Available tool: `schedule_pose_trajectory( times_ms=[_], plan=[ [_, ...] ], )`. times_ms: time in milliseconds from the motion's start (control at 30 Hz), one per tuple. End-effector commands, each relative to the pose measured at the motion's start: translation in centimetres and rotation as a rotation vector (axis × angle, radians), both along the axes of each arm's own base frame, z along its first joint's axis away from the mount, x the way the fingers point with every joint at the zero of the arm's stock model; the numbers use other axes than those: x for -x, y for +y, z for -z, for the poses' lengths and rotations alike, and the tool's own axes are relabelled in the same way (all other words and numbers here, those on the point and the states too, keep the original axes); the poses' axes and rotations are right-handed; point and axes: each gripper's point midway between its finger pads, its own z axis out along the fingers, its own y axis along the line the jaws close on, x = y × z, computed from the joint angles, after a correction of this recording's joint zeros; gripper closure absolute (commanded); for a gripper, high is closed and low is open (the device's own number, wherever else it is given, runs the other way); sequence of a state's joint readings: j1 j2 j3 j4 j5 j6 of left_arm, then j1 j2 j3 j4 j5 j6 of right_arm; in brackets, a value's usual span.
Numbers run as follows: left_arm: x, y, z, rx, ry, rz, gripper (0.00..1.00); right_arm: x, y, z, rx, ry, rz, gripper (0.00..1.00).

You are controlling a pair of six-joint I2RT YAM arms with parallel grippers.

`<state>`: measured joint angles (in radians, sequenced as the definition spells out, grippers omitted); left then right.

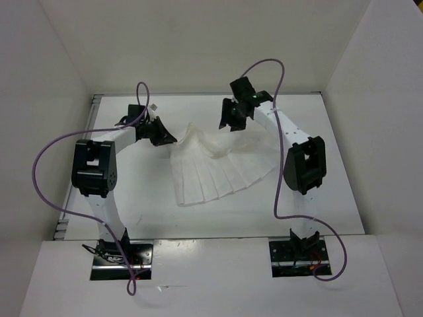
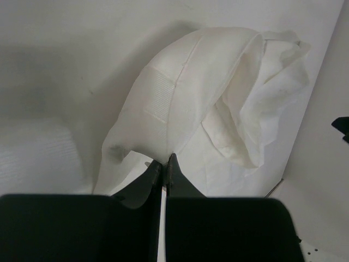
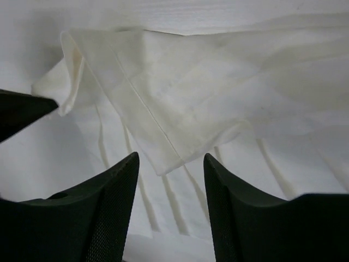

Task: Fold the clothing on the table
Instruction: Flatten the skirt out

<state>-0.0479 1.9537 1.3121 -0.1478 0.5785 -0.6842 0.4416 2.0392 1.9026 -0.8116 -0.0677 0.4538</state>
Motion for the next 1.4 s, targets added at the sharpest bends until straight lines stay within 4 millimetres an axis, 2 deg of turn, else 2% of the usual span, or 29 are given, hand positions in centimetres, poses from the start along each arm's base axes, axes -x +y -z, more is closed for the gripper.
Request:
schedule_pose_trajectory(
  times_ms=[0,33,67,100,133,167,200,267,533,600,733,833,900,1000,1067,1367],
  plan=[
    [1.3,-0.8,-2.2,0.007,-0.066,0.043,1.00,2.0,-0.3,-1.4,-0.259,0.188,0.111,0.44],
    [1.6,-0.8,-2.2,0.007,-0.064,0.044,1.00,2.5,0.6,-1.8,-0.338,0.229,0.145,0.45],
    [2.0,-1.3,-2.4,0.007,-0.067,0.056,1.00,3.7,0.4,-0.3,-0.390,0.306,0.169,0.47],
    [2.7,-1.3,-1.8,0.013,-0.047,0.062,1.00,4.8,1.3,-1.9,-0.497,0.348,0.148,0.47],
    [3.0,-1.8,-2.1,0.021,-0.059,0.077,1.00,5.3,1.9,-1.3,-0.567,0.397,0.197,0.50],
    [3.0,-2.3,-2.8,0.022,-0.081,0.088,1.00,5.3,1.9,-1.9,-0.601,0.409,0.214,0.50],
    [3.5,-2.4,-2.3,0.028,-0.065,0.094,1.00,5.4,2.0,-2.5,-0.628,0.431,0.243,0.50],
    [4.1,-3.4,-2.5,0.030,-0.073,0.119,1.00,5.5,2.2,-3.3,-0.652,0.444,0.262,0.50],
    [5.1,-4.6,-2.6,0.031,-0.073,0.150,1.00,5.6,2.6,-3.5,-0.705,0.530,0.357,0.50],
    [5.6,-4.9,-2.6,0.031,-0.071,0.159,1.00,5.8,2.2,-2.9,-0.676,0.543,0.388,0.50],
    [6.2,-4.9,-3.1,0.038,-0.078,0.165,1.00,6.5,1.1,-2.9,-0.654,0.550,0.448,0.50],
    [6.5,-4.9,-3.1,0.038,-0.078,0.165,1.00,7.3,0.0,-1.0,-0.613,0.586,0.510,0.50],
    [6.7,-4.8,-3.2,0.038,-0.080,0.165,1.00,7.6,-0.6,-0.5,-0.590,0.573,0.544,0.50],
    [7.0,-4.8,-3.2,0.038,-0.078,0.165,1.00,8.2,-1.5,1.7,-0.538,0.589,0.599,0.50],
    [7.1,-4.9,-3.7,0.046,-0.087,0.172,1.00,8.4,-1.7,2.2,-0.528,0.595,0.620,0.51],
    [7.5,-5.0,-3.5,0.060,-0.076,0.185,1.00,6.9,-3.0,4.7,-0.447,0.537,0.679,0.51]
  ],
)
